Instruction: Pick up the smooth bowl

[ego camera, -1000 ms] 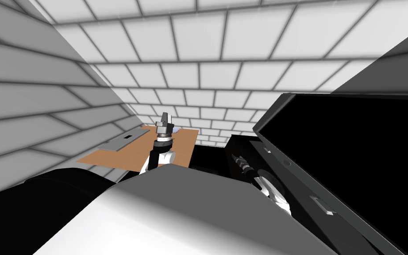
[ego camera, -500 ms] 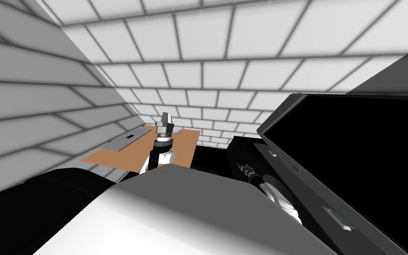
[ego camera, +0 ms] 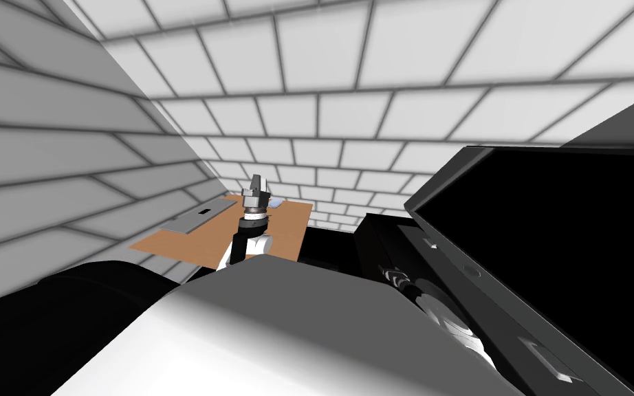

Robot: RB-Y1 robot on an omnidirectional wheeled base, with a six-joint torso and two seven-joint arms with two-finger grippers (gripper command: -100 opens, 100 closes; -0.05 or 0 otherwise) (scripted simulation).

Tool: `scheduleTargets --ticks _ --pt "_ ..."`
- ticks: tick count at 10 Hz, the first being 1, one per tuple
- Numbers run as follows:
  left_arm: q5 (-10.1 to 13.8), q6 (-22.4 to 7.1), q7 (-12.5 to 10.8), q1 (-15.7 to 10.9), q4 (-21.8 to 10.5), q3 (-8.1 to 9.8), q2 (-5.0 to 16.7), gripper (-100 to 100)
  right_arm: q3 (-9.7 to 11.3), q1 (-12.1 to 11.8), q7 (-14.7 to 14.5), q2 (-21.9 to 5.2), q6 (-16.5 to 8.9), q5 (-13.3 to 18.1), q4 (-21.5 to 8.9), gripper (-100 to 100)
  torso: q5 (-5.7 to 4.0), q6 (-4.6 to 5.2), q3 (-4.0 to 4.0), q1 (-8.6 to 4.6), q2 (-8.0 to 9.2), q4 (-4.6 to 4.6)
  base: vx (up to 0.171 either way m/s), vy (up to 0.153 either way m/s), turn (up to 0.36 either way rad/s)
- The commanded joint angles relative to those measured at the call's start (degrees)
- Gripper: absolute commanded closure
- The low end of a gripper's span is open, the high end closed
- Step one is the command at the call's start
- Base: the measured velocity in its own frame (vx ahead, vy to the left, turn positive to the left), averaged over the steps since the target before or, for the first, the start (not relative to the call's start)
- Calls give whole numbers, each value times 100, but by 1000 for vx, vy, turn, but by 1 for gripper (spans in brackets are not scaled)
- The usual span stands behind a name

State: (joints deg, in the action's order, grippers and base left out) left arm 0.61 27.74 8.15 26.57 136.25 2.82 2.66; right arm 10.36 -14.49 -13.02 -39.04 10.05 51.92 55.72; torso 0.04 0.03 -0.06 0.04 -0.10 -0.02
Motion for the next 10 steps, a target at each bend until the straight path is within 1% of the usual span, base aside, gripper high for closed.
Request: scheduleTargets --ticks 1,2,3,4,5,6,7,8,10 --pt "0 0 0 0 0 0 0 0 4 61 -59 32 -54 116 -286 -100 0 0 0 0 0 0 27 8 28" --pt "0 0 0 0 0 0 0 0 48 82 -66 -57 -119 292 -501 -100 -1 0 2 -2 4 1 37 9 50" --pt "0 0 0 0 0 0 0 0 48 82 -66 -57 -119 292 -623 -100 -1 -1 1 -2 2 1 30 7 28" --pt "0 0 0 0 0 0 0 0 92 98 -70 -139 -178 459 -870 -100 -1 2 3 -3 5 1 30 9 42" --pt "0 0 0 0 0 0 0 0 92 98 -70 -139 -178 459 -910 -100 -1 1 3 -3 6 1 25 3 13" --pt "0 0 0 0 0 0 0 0 135 111 -72 -213 -231 614 -1092 -100 -1 0 4 -4 7 2 27 2 32" --pt "0 0 0 0 0 0 0 0 135 111 -72 -213 -231 614 -1078 -100 -1 0 4 -5 6 2 21 -1 20" --pt "0 0 0 0 0 0 0 0 135 111 -72 -213 -231 614 -1183 -100 -2 0 4 -5 8 2 9 -1 3" --pt "0 0 0 0 0 0 0 0 218 127 -70 -333 -319 887 -1645 -100 -1 0 6 -5 10 2 29 0 48"
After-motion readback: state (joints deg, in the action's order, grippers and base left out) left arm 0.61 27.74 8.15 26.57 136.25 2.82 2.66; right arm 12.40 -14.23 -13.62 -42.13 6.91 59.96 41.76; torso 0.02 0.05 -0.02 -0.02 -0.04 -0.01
